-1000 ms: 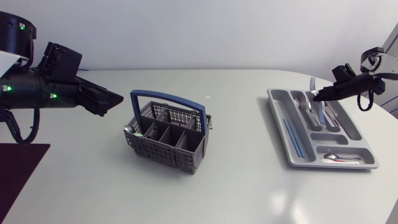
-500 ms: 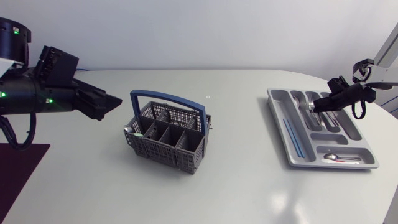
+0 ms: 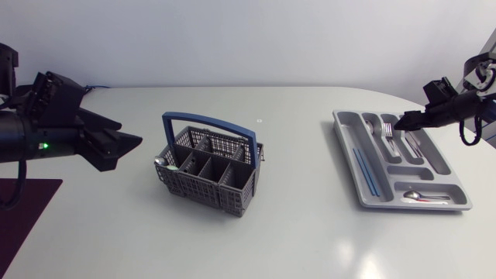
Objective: Unload the cutlery basket into the drawer organizer.
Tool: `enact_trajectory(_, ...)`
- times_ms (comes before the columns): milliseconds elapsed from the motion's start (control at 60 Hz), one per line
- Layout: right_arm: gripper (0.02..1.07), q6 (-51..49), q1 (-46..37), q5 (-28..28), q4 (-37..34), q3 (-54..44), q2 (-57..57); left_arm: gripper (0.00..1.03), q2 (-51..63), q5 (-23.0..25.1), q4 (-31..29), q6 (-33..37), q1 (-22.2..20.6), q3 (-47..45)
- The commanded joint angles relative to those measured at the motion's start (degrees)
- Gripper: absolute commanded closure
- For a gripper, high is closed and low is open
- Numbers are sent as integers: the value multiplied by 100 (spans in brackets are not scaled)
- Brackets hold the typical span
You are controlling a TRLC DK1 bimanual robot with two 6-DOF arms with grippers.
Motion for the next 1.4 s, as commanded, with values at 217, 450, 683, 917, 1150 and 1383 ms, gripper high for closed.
enact_trajectory(217,31,-630,1115,-365,6,-2144,-2289,30,-82,80,197,1530,-404,-674)
enact_trajectory(450,25,-727,2109,-347,-55,-3006,-3502,30,32,-157,583,2637,-1010,-805)
enact_trajectory(683,23,-657,3409,75,-169,-3586,-4363,30,437,-236,794,3991,-958,-770)
enact_trajectory(917,23,-384,4271,365,-99,-3858,-4513,30,964,-403,944,4993,-931,-718)
enact_trajectory(1150,23,-173,4754,532,-20,-3876,-4478,39,1377,-456,1216,5406,-817,-559)
enact_trajectory(1383,23,-138,4903,576,42,-3885,-4416,44,1570,-456,1287,5652,-782,-427)
